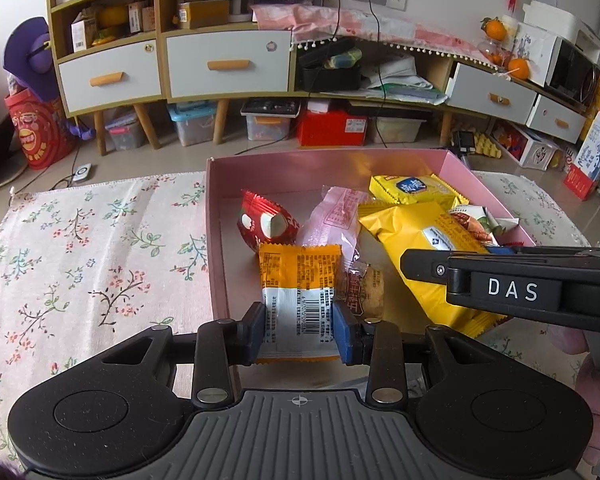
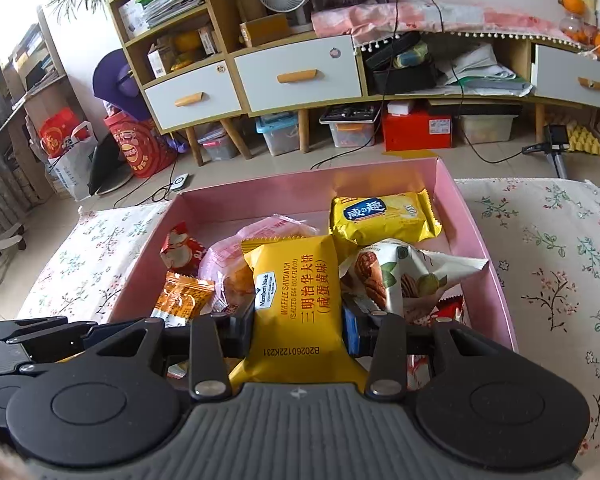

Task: Organize snacks
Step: 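Carry the orange packet and yellow sandwich pack into the pink box and release both, then move both tools back toward the remaining snacks on the table, then grasp the clear wrapped pastry with the left tool while the right tool grasps the white-green chip bag, then lift the clear pastry and chip bag toward the pink box with both tools, then lower the pastry and chip bag into the box and open both tools, then move both tools back out of the box toward the remaining table snacks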

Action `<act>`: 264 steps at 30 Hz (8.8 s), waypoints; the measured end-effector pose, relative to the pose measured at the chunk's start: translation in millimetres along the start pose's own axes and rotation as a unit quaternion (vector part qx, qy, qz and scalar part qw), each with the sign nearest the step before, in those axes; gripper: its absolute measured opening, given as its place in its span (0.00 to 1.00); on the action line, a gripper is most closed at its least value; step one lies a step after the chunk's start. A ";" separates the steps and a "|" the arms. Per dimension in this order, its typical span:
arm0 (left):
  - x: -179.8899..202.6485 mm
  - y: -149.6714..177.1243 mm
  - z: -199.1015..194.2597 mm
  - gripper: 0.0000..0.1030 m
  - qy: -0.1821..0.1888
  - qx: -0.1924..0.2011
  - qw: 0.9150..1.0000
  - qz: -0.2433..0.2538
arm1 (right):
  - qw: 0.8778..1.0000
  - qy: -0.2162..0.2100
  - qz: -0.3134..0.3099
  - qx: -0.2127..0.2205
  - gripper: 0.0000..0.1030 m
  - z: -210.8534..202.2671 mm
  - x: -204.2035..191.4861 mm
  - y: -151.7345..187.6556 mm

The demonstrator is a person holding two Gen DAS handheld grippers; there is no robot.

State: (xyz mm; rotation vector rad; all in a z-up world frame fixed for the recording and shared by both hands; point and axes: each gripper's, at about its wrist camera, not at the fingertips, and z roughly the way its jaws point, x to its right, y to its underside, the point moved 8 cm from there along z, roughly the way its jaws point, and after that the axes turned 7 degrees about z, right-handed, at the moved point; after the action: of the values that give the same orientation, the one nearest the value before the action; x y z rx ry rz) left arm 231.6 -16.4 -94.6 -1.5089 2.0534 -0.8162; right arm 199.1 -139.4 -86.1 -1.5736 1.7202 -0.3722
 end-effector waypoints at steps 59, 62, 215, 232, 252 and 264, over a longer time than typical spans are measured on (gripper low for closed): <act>1.2 93.3 -110.8 0.95 0.016 0.016 0.997 0.078 | 0.994 -0.021 -0.106 -0.013 1.00 -88.5 -3.5 75.3; 1.8 99.1 -110.5 0.95 0.036 0.027 0.993 0.112 | 0.993 -0.027 -0.113 -0.017 1.00 -89.8 -2.7 83.8; -5.9 -29.3 18.1 0.50 -0.006 0.010 1.000 -0.030 | 1.000 -0.005 -0.015 0.022 0.61 -13.6 24.2 -7.6; 5.5 -14.3 -46.8 0.74 -0.014 0.023 1.000 0.006 | 0.999 0.005 -0.009 0.053 0.85 -58.7 23.6 -8.8; -9.4 41.0 -106.1 0.97 -0.037 0.006 0.999 -0.007 | 0.997 0.027 -0.039 0.062 1.00 -94.2 20.2 20.9; -27.5 80.9 -110.5 0.98 -0.051 0.002 0.998 0.040 | 0.995 0.027 -0.075 0.056 1.00 -93.1 16.7 49.0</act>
State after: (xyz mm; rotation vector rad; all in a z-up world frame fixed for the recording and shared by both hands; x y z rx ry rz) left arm 110.4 48.8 -71.2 -1.4257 2.0227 -0.6974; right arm 100.2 -170.8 -62.1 -1.6286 1.5963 -0.5815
